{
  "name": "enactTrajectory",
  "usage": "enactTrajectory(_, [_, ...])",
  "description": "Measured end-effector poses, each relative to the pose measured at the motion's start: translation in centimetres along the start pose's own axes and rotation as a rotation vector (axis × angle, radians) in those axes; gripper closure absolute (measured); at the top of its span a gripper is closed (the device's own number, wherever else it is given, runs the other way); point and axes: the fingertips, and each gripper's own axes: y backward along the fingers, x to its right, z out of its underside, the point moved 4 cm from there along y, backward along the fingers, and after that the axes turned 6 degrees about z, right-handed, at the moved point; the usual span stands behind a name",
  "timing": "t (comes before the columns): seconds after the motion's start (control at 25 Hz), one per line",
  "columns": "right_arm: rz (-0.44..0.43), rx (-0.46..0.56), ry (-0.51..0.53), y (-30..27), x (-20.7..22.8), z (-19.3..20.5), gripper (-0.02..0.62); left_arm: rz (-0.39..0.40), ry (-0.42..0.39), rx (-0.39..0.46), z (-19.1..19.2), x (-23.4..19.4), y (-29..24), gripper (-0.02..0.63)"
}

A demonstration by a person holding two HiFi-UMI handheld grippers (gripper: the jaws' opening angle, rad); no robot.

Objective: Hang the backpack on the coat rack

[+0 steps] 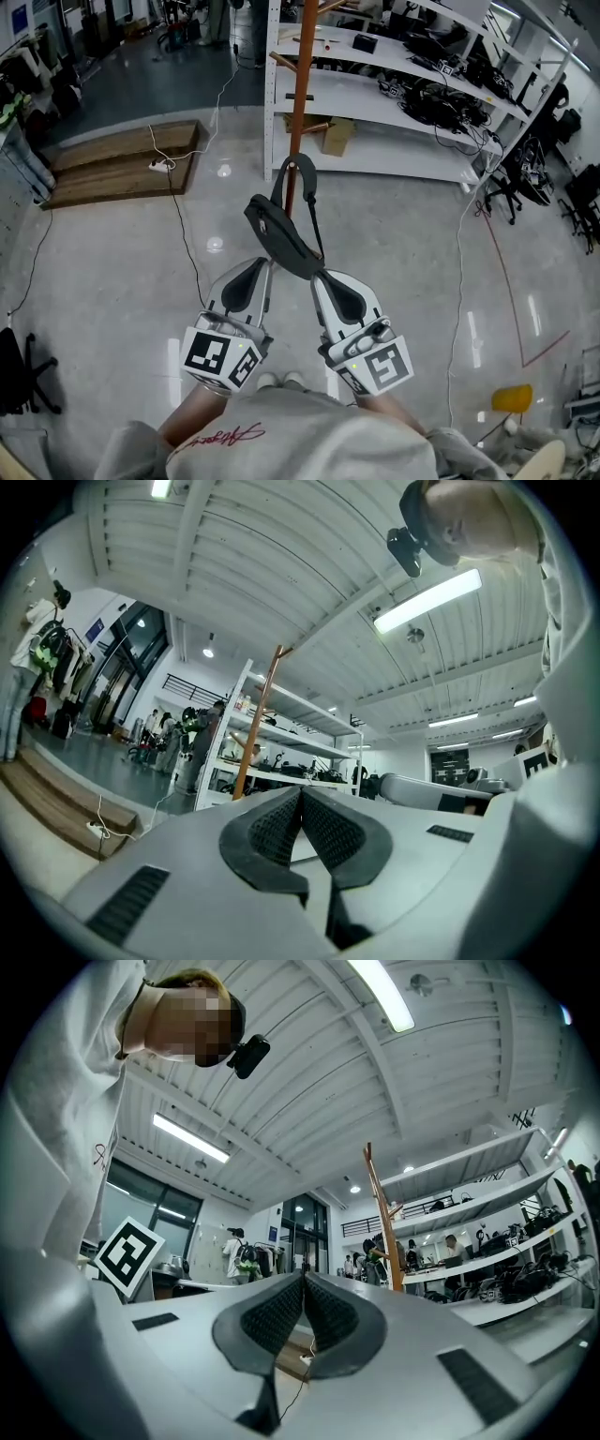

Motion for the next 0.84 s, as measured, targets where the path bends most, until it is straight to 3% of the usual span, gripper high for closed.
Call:
enactTrajectory(0.64, [-0.007, 0.007, -0.002, 0.1, 0.3, -0.4, 0.575, 0.042, 0.006, -0.015, 0.8, 1.4, -0.8, 0.591])
enactTrajectory(0.84, [-0.011, 0.012, 0.0, 0.1, 0.4, -0.3, 0.575, 0.061, 0.059, -0.007, 1.0, 1.2, -0.9, 0.591])
